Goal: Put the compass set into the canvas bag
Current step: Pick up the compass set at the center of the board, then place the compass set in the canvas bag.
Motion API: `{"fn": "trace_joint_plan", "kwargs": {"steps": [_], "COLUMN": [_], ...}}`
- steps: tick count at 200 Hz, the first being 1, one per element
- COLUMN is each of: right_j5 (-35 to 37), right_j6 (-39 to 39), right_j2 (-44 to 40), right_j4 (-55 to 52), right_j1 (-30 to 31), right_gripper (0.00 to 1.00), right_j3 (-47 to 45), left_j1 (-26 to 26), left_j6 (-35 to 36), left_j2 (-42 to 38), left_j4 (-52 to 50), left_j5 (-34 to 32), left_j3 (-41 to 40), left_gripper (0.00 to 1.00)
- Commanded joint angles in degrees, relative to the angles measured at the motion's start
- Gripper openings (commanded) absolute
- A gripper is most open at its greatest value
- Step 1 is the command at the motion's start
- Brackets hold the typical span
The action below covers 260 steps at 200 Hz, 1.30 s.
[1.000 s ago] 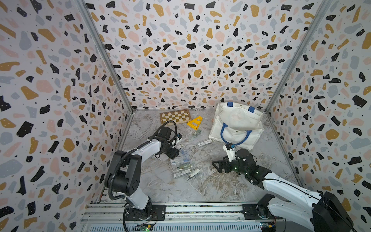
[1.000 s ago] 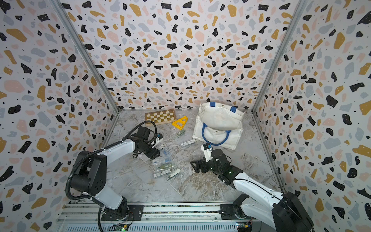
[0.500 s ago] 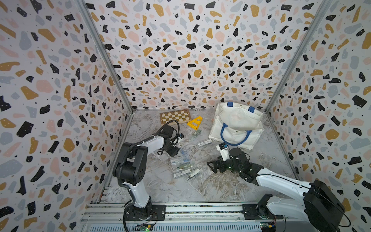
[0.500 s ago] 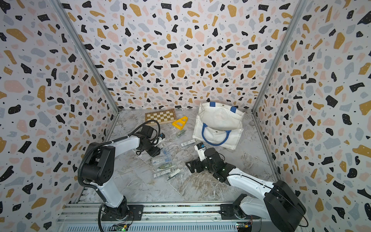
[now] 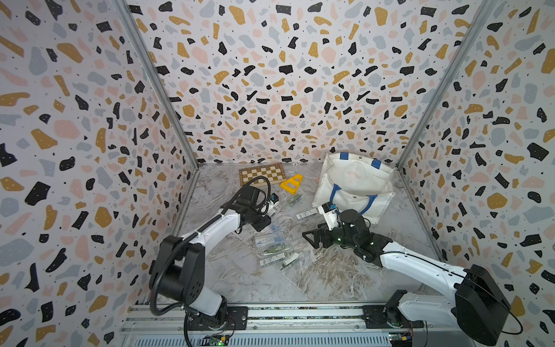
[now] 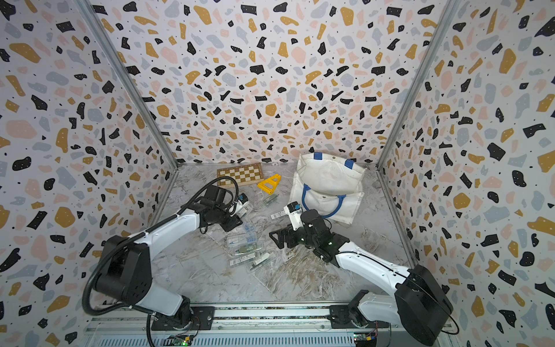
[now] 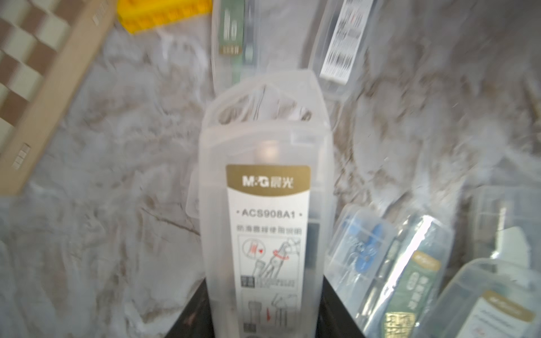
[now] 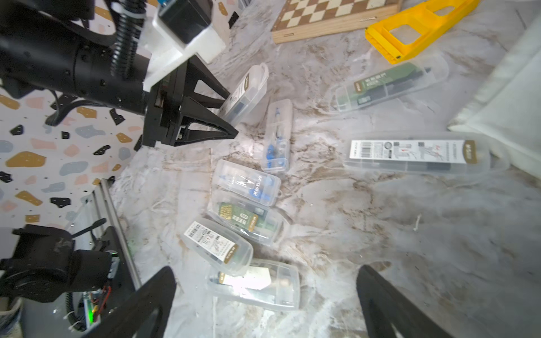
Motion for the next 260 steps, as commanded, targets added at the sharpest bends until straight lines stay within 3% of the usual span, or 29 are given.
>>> {"fn": "trace_joint_plan", "kwargs": {"steps": [1, 29, 60, 100, 141, 190, 243, 260], "right_j5": [-5.12, -8.37, -13.41, -20.16, -21.48, -23.55, -24.2, -24.12], "right_j6": [2.04, 2.04, 4.4, 8.08, 8.5, 10.42, 11.62, 11.63], "right_j2": [0.91, 3.3, 7.78, 11.04, 13.89, 16.82, 17.7, 18.13], "right_j4": [-4.46, -6.7, -5.95, -0.81, 0.45, 4.35, 6.48, 6.56], "right_j1": [-1.03, -2.48, -5.04, -5.84, -4.85, -6.19, -6.48, -6.38], "right_gripper": [0.97, 0.95, 0.88, 0.76, 0.68, 0.49, 0.48, 0.43], "right_j3": [6.29, 11.77, 14.96, 14.83, 15.96, 15.61, 15.82, 16.12], "left_j1": [-4.35, -10.72, -13.1, -13.83, -14.31, -14.4, -14.58, -14.75], "left_j6": [-5.22, -5.93, -5.99, -5.49, -5.28, -5.0, -4.95, -5.04], "left_j2": [-4.57, -8.06, -8.79, -8.81, -8.72, -9.96, -9.86, -9.82], "left_j4": [6.93, 9.03, 8.12, 7.43, 7.68, 7.96, 8.28, 8.44], "left_j5": [-1.08, -1.68, -0.44, 1.0, 2.22, 1.82, 4.2, 4.43], "left_j3": [-2.37, -4.46, -4.31, -4.82, -4.65, -5.88, -5.79, -5.7], "left_gripper": [0.24, 0.25, 0.25, 0.25, 0.24, 0.24, 0.24, 0.24]}}
